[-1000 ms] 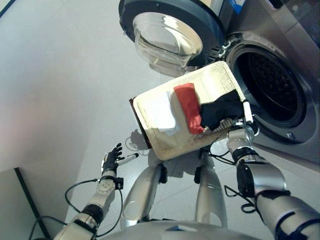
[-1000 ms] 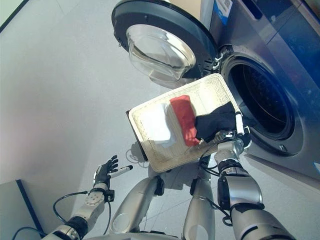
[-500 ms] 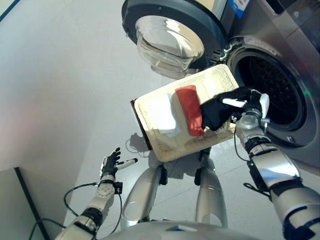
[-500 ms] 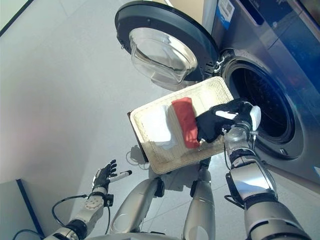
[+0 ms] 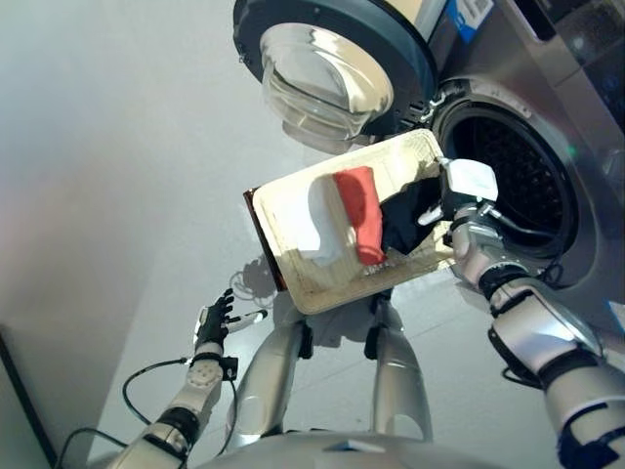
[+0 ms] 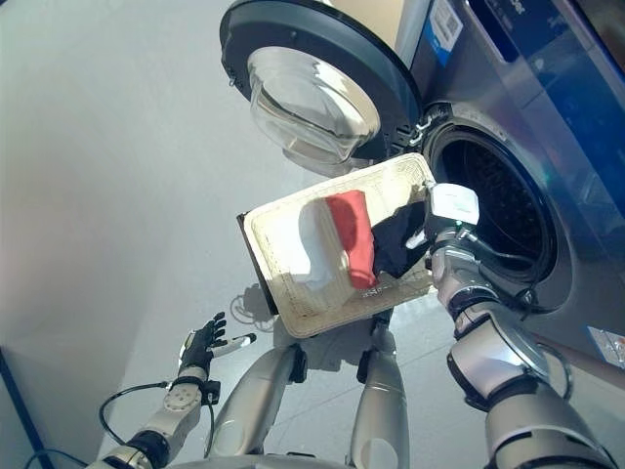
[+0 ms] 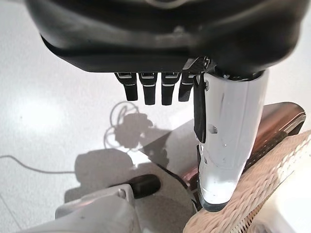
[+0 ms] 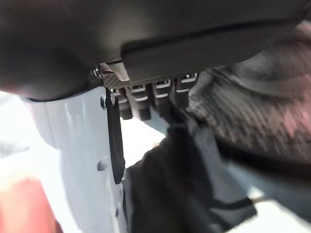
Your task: Pick up the clothes and place them into the washing machine
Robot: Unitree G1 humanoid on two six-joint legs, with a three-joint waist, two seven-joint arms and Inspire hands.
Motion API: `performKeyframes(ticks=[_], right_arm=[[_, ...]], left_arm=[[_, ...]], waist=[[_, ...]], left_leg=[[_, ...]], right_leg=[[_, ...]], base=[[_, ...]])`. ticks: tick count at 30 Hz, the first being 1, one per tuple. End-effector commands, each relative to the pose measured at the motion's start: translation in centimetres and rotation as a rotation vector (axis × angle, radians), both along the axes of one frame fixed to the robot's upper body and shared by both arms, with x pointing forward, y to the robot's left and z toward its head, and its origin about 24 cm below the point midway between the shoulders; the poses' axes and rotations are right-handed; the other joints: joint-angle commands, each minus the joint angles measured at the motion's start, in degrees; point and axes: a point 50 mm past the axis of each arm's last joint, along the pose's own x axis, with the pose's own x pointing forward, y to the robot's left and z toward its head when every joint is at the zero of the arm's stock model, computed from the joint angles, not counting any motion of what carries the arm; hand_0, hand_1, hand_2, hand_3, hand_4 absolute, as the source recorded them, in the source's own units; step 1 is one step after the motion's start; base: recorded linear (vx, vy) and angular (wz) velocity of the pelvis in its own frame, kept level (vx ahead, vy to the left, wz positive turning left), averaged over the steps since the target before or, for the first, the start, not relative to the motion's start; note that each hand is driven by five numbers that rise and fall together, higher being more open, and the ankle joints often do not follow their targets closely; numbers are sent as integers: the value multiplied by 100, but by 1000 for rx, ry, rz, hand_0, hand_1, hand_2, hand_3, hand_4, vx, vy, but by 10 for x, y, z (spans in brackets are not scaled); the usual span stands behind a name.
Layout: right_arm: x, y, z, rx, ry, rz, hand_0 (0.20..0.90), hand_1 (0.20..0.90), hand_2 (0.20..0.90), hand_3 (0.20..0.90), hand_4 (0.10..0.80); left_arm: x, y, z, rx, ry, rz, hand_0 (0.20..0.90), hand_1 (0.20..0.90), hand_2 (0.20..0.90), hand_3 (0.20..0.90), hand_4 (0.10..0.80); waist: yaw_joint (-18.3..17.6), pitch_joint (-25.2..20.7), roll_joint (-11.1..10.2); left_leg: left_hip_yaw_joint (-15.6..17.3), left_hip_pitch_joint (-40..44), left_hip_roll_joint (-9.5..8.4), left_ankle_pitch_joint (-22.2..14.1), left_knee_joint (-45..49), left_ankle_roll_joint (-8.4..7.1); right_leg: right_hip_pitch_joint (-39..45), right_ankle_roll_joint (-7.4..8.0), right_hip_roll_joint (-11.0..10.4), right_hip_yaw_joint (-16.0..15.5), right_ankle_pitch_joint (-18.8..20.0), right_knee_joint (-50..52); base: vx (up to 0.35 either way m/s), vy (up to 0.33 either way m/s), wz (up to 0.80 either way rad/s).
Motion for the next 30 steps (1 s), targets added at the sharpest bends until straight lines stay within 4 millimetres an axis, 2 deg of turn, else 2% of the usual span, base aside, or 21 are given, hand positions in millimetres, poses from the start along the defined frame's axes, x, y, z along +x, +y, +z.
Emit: performKeyframes(ticks=[1,10,11,15,22,25,30], right_arm=[[10,-19,54,-288,-116,17,900,900,900,900,800],[20,-12,73,-334,-138,17,900,900,900,900,800],[22,-11,80,-335,-154,8,900,900,900,900,800],[23,-14,88,-318,-181,-16,900,900,900,900,800],[26,-15,100,-303,-209,-28,900,900,900,900,800],[23,-24,103,-302,-207,-56,900,900,900,900,800],[23,-24,103,-292,-205,-61,900,900,900,900,800]], left_arm=[[-9,28,2,61,-9,54,900,900,900,900,800],[2,32,9,52,-47,95,900,900,900,900,800],[5,31,12,46,-67,96,900,900,900,900,800],[10,34,16,45,-86,113,900,900,900,900,800],[14,42,22,48,-118,158,900,900,900,900,800],[17,45,28,30,-151,179,900,900,900,900,800],[15,45,29,23,-161,179,900,900,900,900,800]], waist=[[173,25,-98],[265,258,-289],[295,303,-305],[317,412,-317],[329,466,-183],[357,468,-80],[359,525,12]], left_leg=[[-274,-413,101,-75,465,-546],[-377,-698,153,-38,604,-594],[-461,-747,180,-240,726,-642],[-495,-1046,197,-333,1074,-655],[-522,-1975,178,-861,2439,-565],[-563,-2414,173,-1058,2991,-525],[-561,-2710,157,-1228,3403,-465]], right_leg=[[69,-63,155,-85,-184,283],[-153,-110,190,-240,-212,370],[-193,-87,232,-236,-401,481],[-455,-145,249,-307,-548,806],[-1383,-299,218,-335,-1125,2268],[-1817,-357,157,-333,-1460,3000],[-2130,-406,90,-311,-1671,3509]], base=[[-30,-38,6],[-23,-48,8],[55,-83,8],[-9,-56,14],[-40,10,15],[-40,-6,10],[-5,10,5]])
